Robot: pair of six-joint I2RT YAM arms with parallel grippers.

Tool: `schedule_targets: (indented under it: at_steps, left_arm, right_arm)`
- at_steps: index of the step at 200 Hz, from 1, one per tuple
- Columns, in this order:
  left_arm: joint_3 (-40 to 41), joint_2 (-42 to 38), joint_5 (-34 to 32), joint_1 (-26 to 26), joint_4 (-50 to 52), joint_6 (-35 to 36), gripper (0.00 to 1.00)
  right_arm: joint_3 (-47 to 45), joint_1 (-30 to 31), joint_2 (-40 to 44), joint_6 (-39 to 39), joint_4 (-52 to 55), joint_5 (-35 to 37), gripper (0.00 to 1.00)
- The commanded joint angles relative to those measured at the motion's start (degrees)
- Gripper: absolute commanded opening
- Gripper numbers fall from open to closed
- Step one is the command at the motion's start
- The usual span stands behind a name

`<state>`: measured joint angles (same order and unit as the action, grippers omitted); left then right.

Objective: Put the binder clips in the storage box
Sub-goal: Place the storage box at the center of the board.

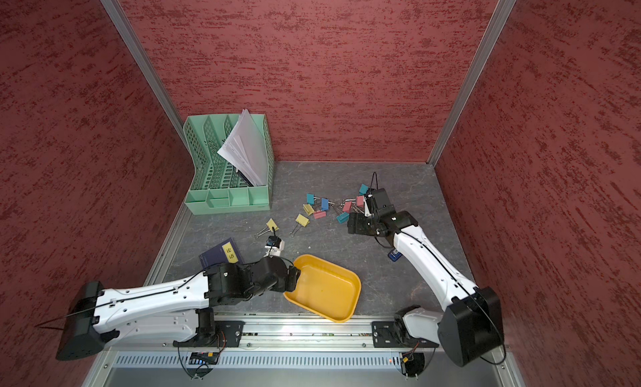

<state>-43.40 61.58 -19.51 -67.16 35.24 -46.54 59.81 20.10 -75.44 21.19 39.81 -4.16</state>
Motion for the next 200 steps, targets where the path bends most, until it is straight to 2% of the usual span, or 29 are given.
schedule_targets:
  at_steps: [1, 23, 37, 72, 104, 129, 152, 200]
  left_arm:
    - [-1.5, 1.1, 4.6, 6.6, -2.5, 11.9, 0.93]
    - [1.3, 1.8, 11.4, 15.0, -7.2, 19.7, 0.93]
    - [1.8, 3.7, 14.5, 18.4, -9.0, 23.5, 0.93]
    - [-0.1, 10.7, 20.5, 19.0, -14.4, 30.3, 0.94]
    - [-2.0, 16.6, 23.3, 18.5, -17.6, 34.4, 0.95]
    - [-5.2, 22.6, 21.3, 18.4, -15.5, 36.2, 0.92]
    - [-7.2, 26.5, 15.3, 19.3, -12.3, 34.4, 0.87]
    - [-2.3, 24.5, 7.9, 21.0, -10.2, 24.9, 0.75]
  right_arm:
    - [0.7, -0.4, -5.8, 1.2, -2.8, 2.2, 0.89]
    - [1.2, -0.4, -11.9, 2.1, -4.4, 3.0, 0.89]
    - [0.4, -0.4, -13.9, 3.1, -5.8, 3.3, 0.89]
    - [-0.1, -0.4, -17.2, 3.4, -7.8, 5.8, 0.89]
    - [2.3, -0.4, -21.3, 2.7, -7.9, 6.6, 0.90]
    - [3.5, -0.4, -23.9, 2.3, -8.3, 7.0, 0.90]
    - [4.3, -0.4, -25.3, 2.2, -8.7, 6.8, 0.89]
    - [6.9, -0.4, -28.2, 1.4, -8.1, 7.2, 0.89]
